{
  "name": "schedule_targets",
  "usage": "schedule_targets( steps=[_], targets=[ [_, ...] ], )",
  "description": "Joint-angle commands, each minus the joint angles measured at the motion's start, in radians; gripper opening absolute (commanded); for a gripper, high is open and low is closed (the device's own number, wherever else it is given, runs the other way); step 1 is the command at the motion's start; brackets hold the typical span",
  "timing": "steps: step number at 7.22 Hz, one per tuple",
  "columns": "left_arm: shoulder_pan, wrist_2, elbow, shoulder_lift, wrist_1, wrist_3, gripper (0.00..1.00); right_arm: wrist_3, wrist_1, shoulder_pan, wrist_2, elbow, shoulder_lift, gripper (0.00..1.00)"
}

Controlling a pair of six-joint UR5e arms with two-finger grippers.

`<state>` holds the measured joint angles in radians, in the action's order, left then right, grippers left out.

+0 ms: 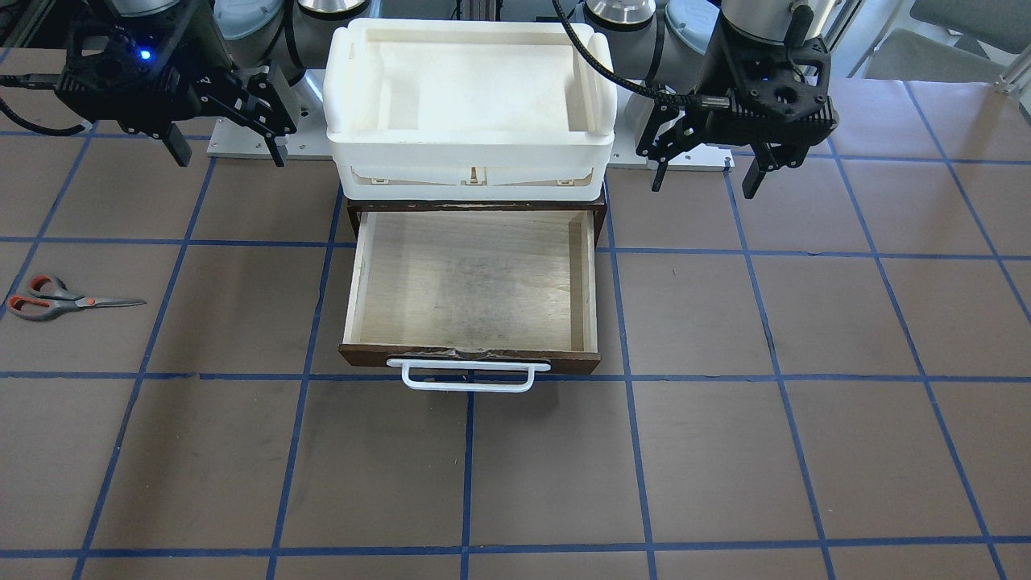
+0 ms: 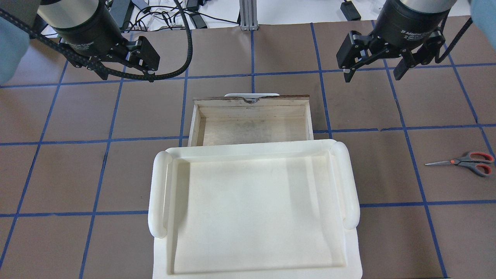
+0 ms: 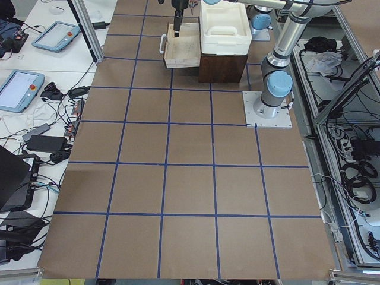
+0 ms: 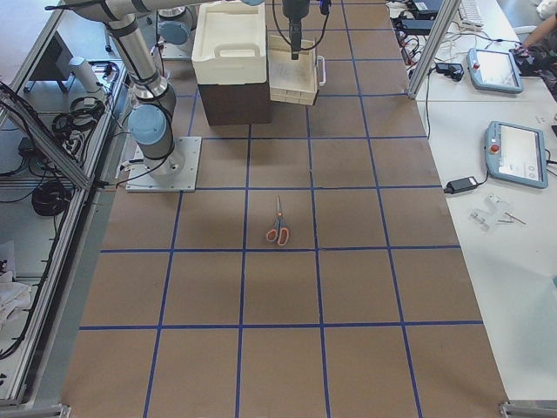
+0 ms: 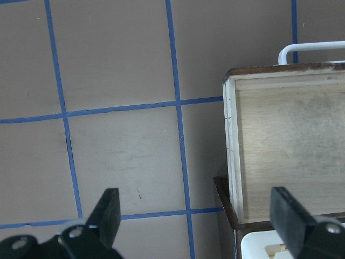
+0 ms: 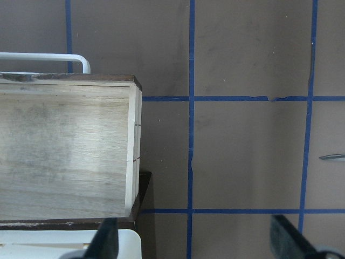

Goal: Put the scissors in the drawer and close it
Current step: 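Move the right gripper outward and down toward the grey-orange scissors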

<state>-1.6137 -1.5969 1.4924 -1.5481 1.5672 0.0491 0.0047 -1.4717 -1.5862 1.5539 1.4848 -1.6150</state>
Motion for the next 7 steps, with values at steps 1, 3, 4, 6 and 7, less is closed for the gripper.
schedule_targets(
  steps=[1,3,4,6,7],
  targets=[
    [0.000,0.000,0.003,0.002,0.001,0.000,1.00,-0.003,0.001,0.002,0.003,0.002,0.001,1.00],
    [0.000,0.002,0.003,0.002,0.001,0.001,1.00,-0.005,0.007,0.002,0.012,0.009,0.001,1.00],
    [0.002,-0.001,0.003,0.003,0.001,0.001,1.00,-0.067,0.007,0.014,0.017,0.029,0.000,1.00],
    [0.000,0.000,0.003,0.003,0.001,0.001,1.00,-0.325,0.013,0.079,0.038,0.040,0.001,1.00],
    [0.002,0.002,0.003,0.002,-0.001,0.001,1.00,-0.562,0.013,0.163,0.058,0.057,0.001,1.00]
  ],
)
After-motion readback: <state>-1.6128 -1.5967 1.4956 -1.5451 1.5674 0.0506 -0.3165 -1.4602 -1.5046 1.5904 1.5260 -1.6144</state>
